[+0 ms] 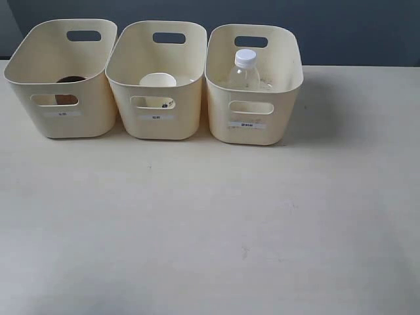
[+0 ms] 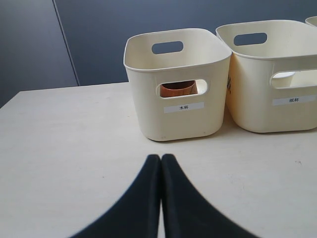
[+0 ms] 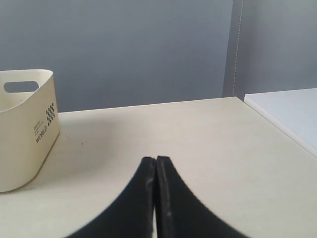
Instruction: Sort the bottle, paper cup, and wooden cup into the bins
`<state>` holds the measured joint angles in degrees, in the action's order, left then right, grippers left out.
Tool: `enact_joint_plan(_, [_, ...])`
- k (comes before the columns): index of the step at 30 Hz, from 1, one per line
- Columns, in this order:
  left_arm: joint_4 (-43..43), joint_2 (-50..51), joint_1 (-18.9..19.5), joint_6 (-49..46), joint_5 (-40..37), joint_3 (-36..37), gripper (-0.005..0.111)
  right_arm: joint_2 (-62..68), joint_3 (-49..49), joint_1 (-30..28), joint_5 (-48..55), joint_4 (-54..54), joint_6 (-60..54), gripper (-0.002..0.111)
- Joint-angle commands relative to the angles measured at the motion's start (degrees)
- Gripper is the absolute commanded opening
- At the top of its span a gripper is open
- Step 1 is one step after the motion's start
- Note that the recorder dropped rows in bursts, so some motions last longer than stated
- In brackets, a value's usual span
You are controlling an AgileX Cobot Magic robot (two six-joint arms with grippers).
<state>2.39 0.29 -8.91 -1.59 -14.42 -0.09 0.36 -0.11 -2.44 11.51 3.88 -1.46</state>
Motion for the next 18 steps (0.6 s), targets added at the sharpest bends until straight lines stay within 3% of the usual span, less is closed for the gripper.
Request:
enact_joint_plan(1, [0.07, -0.29, -0.3, 0.02, 0.75, 0.09, 0.0, -0.36, 0.11, -0.24, -0.49, -1.21, 0.25, -0.001])
enact_joint_plan(18, [0.07, -0.29, -0.3, 0.02, 0.75, 0.09, 0.0, -0.36, 0.11, -0.24, 0.31, -2.23, 0.25, -0.001])
